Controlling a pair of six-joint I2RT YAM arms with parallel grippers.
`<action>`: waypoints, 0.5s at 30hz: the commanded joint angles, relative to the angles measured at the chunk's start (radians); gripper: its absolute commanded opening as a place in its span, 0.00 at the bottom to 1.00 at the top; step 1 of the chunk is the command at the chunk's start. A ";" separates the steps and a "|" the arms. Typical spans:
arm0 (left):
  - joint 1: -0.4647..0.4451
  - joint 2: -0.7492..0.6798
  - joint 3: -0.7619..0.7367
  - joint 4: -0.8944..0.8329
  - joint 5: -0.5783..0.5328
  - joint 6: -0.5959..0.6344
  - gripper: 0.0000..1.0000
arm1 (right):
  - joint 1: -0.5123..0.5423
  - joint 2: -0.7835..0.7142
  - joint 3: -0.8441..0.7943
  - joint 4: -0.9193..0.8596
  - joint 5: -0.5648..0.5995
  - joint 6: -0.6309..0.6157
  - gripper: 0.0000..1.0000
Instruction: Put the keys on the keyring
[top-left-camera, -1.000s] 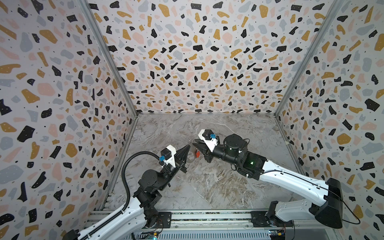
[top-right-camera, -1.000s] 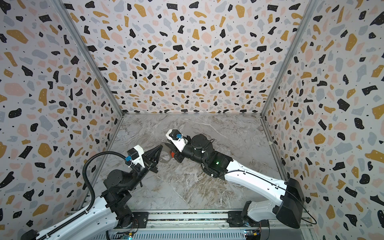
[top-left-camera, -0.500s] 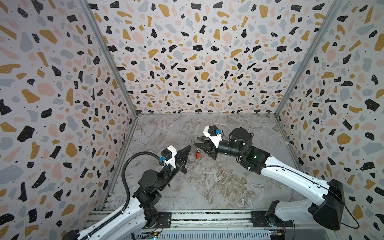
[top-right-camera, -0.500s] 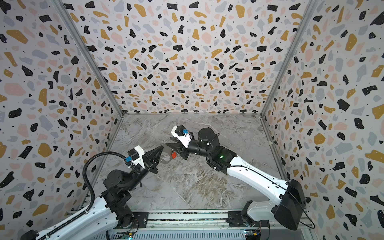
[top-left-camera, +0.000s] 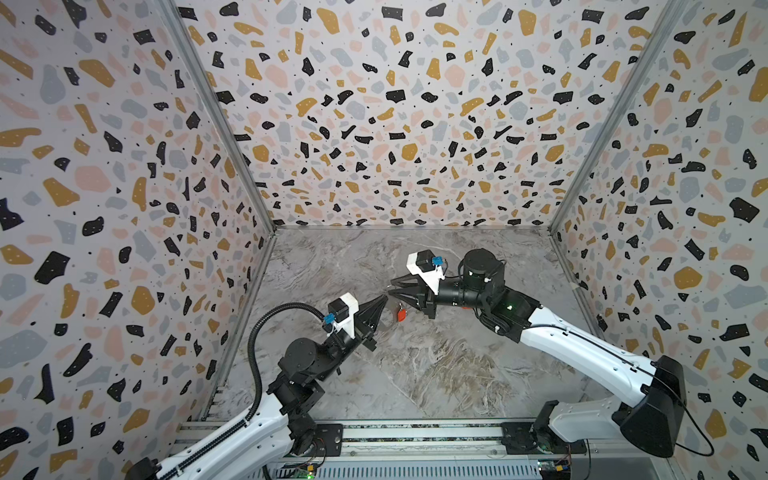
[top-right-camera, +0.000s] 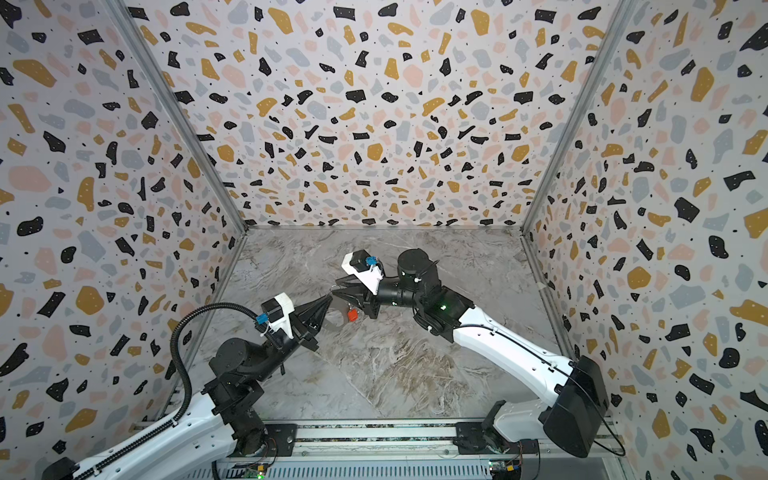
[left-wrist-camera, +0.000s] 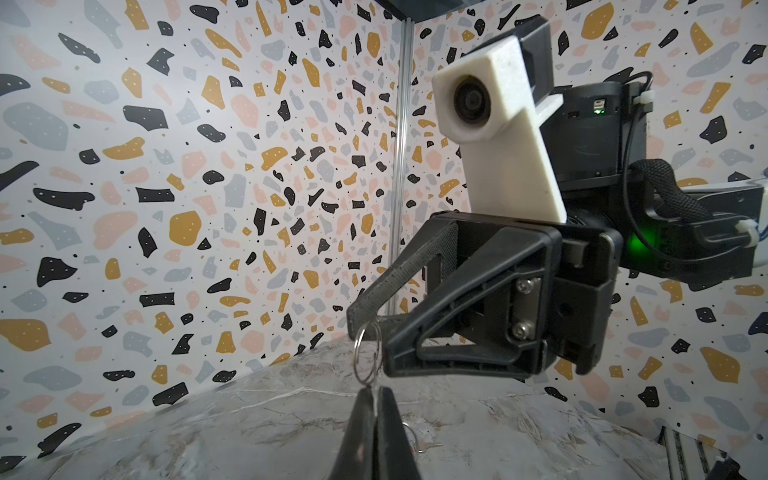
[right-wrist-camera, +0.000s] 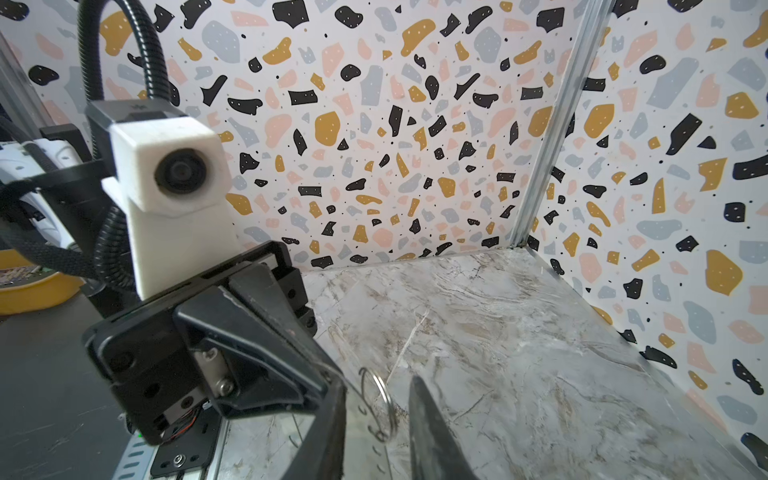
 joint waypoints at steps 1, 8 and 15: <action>-0.005 -0.006 0.025 0.056 0.008 0.020 0.00 | -0.003 -0.002 0.040 -0.013 -0.032 -0.008 0.23; -0.006 -0.001 0.027 0.055 0.000 0.021 0.00 | -0.003 -0.016 0.025 -0.001 -0.013 -0.001 0.03; -0.006 -0.004 0.027 0.056 -0.008 0.022 0.00 | -0.003 -0.039 -0.004 0.052 0.034 0.039 0.00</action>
